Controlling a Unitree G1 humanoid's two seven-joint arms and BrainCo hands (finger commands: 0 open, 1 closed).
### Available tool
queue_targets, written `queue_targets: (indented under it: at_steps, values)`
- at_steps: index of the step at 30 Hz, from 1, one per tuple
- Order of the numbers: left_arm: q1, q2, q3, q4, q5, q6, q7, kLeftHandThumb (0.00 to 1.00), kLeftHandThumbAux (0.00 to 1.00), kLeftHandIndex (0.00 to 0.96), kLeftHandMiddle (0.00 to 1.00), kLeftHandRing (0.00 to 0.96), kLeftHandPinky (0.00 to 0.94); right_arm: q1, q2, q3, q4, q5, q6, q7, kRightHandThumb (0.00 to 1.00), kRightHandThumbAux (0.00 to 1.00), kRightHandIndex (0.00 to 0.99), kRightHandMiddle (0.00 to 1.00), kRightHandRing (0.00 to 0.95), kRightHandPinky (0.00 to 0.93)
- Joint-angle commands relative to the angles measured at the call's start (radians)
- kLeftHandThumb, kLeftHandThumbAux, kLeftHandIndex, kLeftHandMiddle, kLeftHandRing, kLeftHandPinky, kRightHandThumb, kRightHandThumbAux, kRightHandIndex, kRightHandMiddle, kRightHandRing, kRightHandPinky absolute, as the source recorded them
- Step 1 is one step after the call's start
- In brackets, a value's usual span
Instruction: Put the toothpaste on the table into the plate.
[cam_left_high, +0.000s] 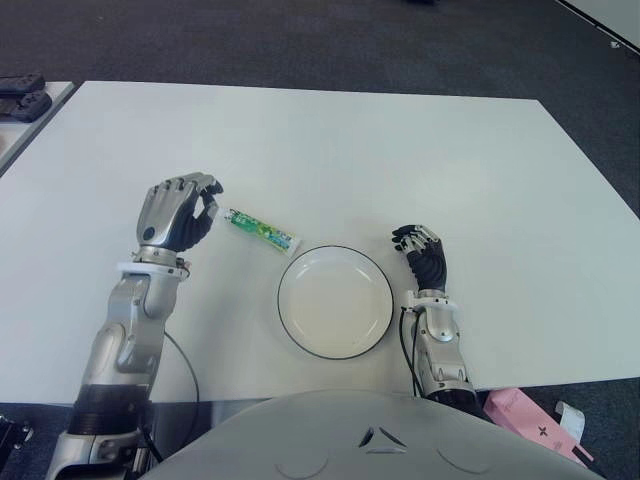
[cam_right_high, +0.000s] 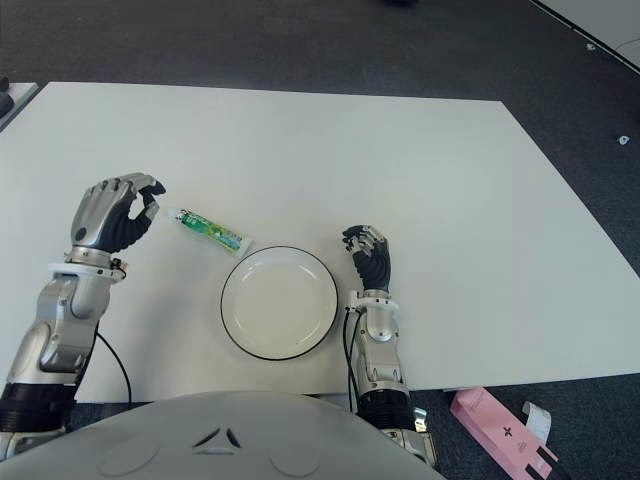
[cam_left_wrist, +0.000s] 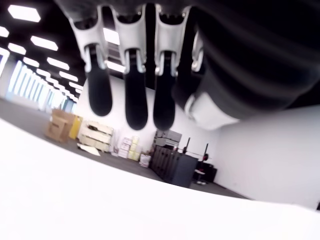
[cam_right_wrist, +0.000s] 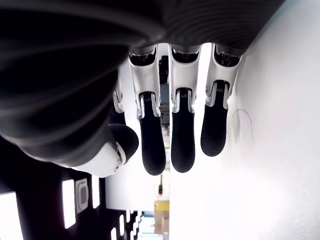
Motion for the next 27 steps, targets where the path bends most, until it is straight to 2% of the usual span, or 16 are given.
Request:
queue_targets:
  at_steps: [1, 7, 11, 12, 13, 16, 18, 27]
  values:
    - [-0.036, 0.035, -0.034, 0.002, 0.067, 0.057, -0.035, 0.552, 0.432, 0.340, 0.356, 0.372, 0.391, 0.003, 0.008, -0.006, 0.030, 0.011, 0.022, -0.002, 0.712, 0.724, 0.428, 0.475, 0.457, 0.454]
    - [-0.073, 0.077, -0.062, 0.020, 0.107, 0.103, -0.057, 0.554, 0.316, 0.225, 0.274, 0.307, 0.344, -0.006, 0.015, -0.008, 0.042, 0.012, 0.016, -0.009, 0.713, 0.725, 0.428, 0.474, 0.457, 0.457]
    - [-0.121, 0.116, -0.076, 0.078, 0.110, 0.114, -0.077, 0.564, 0.273, 0.123, 0.203, 0.238, 0.272, -0.009, 0.021, -0.009, 0.048, 0.016, 0.014, -0.013, 0.713, 0.725, 0.428, 0.473, 0.458, 0.459]
    - [-0.137, 0.129, -0.081, 0.099, 0.109, 0.114, -0.082, 0.560, 0.264, 0.091, 0.168, 0.192, 0.224, -0.010, 0.022, -0.009, 0.049, 0.017, 0.014, -0.015, 0.713, 0.725, 0.428, 0.473, 0.459, 0.459]
    - [-0.164, 0.151, -0.093, 0.128, 0.115, 0.109, -0.098, 0.558, 0.260, 0.079, 0.156, 0.175, 0.206, -0.010, 0.024, -0.009, 0.049, 0.016, 0.016, -0.017, 0.713, 0.725, 0.428, 0.473, 0.459, 0.459]
    - [-0.227, 0.201, -0.129, 0.195, 0.124, 0.086, -0.129, 0.528, 0.233, 0.020, 0.057, 0.053, 0.068, -0.011, 0.026, -0.008, 0.050, 0.012, 0.018, -0.026, 0.713, 0.725, 0.427, 0.475, 0.461, 0.458]
    - [-0.255, 0.222, -0.151, 0.226, 0.122, 0.072, -0.137, 0.518, 0.225, 0.010, 0.030, 0.027, 0.035, -0.011, 0.027, -0.006, 0.052, 0.009, 0.018, -0.032, 0.713, 0.726, 0.427, 0.475, 0.462, 0.457]
    - [-0.346, 0.299, -0.271, 0.358, 0.118, -0.031, -0.172, 0.474, 0.197, 0.000, 0.000, 0.000, 0.001, -0.006, 0.024, 0.001, 0.040, -0.001, 0.029, -0.050, 0.712, 0.728, 0.426, 0.468, 0.453, 0.441]
